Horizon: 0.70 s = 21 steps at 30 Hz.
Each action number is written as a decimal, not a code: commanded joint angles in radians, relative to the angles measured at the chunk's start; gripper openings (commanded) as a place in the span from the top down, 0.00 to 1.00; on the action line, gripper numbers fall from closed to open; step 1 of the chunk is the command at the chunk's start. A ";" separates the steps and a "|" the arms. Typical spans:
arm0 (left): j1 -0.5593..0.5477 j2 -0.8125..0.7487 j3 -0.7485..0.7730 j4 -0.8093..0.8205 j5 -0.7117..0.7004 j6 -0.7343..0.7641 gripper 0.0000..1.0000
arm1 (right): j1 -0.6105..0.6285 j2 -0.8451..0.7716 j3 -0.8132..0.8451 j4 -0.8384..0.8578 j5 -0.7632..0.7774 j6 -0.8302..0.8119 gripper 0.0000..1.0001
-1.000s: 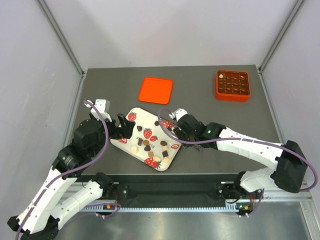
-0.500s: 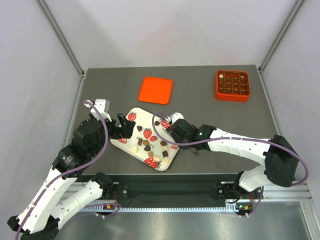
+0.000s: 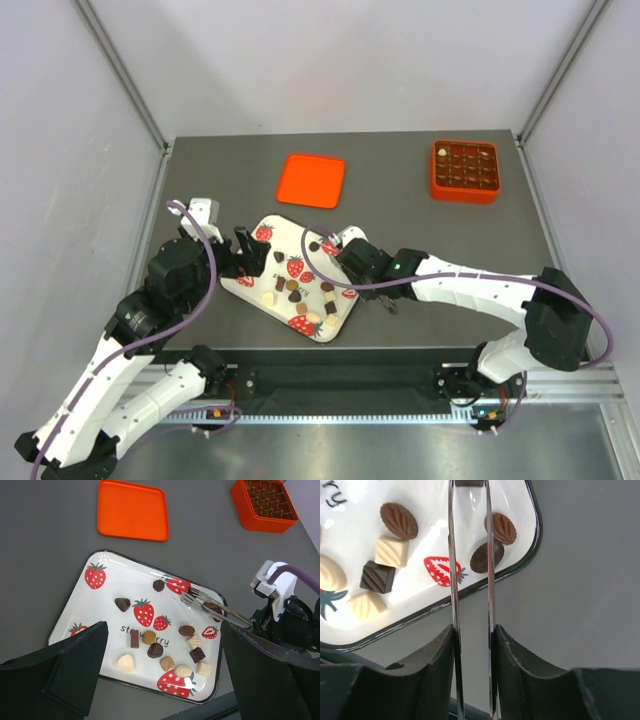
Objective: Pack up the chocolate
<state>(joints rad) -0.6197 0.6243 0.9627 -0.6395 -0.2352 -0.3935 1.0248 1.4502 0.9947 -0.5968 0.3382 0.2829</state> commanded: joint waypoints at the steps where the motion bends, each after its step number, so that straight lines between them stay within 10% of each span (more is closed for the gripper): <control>1: 0.002 0.008 0.010 0.041 -0.021 -0.001 0.01 | 0.017 -0.043 0.103 -0.037 -0.001 0.012 0.68; 10: 0.002 0.008 0.007 0.052 -0.010 -0.002 0.01 | -0.104 -0.068 0.257 -0.098 -0.054 -0.071 0.71; 21: 0.002 0.014 -0.025 0.060 0.010 -0.011 0.01 | -0.644 0.077 0.498 -0.061 -0.018 -0.224 0.71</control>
<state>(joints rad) -0.6197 0.6327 0.9485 -0.6300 -0.2317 -0.3946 0.4488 1.4845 1.4059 -0.6876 0.2863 0.1158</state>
